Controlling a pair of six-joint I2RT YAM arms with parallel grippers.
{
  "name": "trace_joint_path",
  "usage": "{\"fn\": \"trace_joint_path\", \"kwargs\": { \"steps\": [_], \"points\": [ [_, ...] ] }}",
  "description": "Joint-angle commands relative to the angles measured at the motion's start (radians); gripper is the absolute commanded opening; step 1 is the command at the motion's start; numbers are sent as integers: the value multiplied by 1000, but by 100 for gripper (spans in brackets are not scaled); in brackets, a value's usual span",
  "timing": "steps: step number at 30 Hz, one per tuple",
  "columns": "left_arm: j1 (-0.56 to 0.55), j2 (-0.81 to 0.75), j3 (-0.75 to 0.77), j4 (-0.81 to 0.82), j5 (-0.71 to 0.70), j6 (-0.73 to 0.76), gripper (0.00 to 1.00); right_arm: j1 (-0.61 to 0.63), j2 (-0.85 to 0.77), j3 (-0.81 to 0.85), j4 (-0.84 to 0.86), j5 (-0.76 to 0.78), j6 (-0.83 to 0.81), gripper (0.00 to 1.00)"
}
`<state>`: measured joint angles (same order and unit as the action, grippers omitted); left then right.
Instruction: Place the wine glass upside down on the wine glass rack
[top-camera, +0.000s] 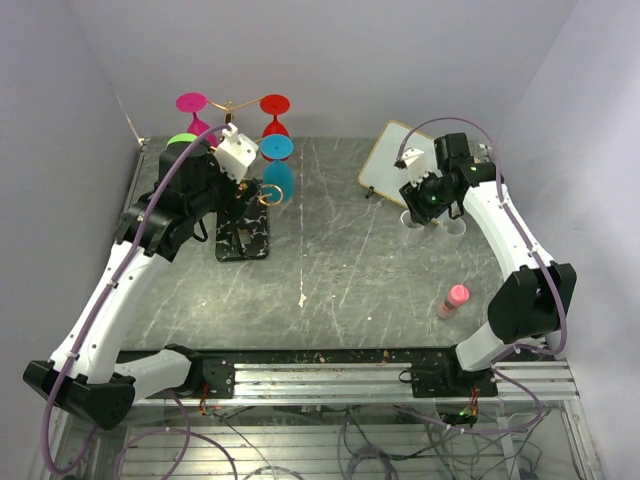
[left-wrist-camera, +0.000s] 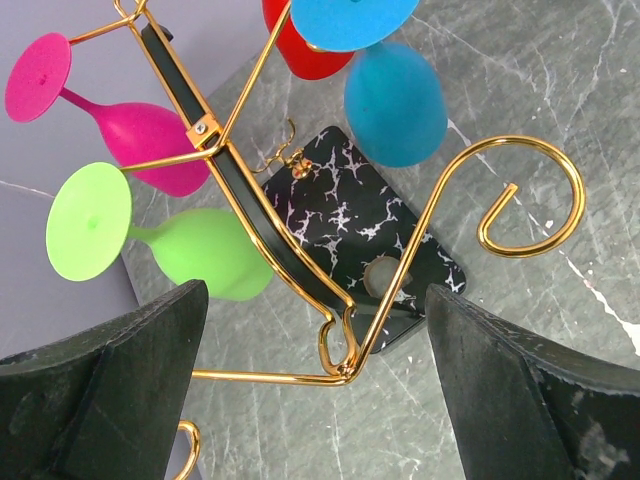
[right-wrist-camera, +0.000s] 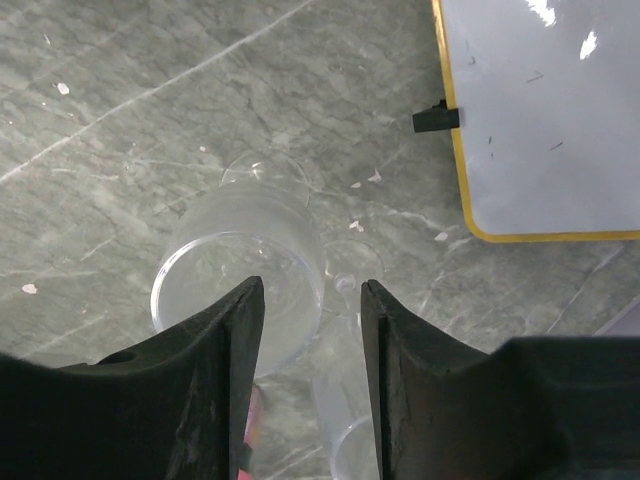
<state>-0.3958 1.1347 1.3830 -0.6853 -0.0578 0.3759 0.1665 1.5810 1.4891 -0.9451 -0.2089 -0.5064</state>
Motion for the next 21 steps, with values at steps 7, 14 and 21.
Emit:
{"fn": "trace_joint_path", "kwargs": {
  "steps": [7, 14, 21],
  "points": [
    [15, -31, -37, 39, 31, -15, 99, 20, 26, -22, 5, 34, 14, 23],
    [20, -43, -33, 41, 18, -29, 100, 21, 37, 14, -2, -2, 11, 7],
    [33, -50, -26, 43, -9, -74, 100, 21, 24, 70, -22, -56, -3, 0]
  ]
}}
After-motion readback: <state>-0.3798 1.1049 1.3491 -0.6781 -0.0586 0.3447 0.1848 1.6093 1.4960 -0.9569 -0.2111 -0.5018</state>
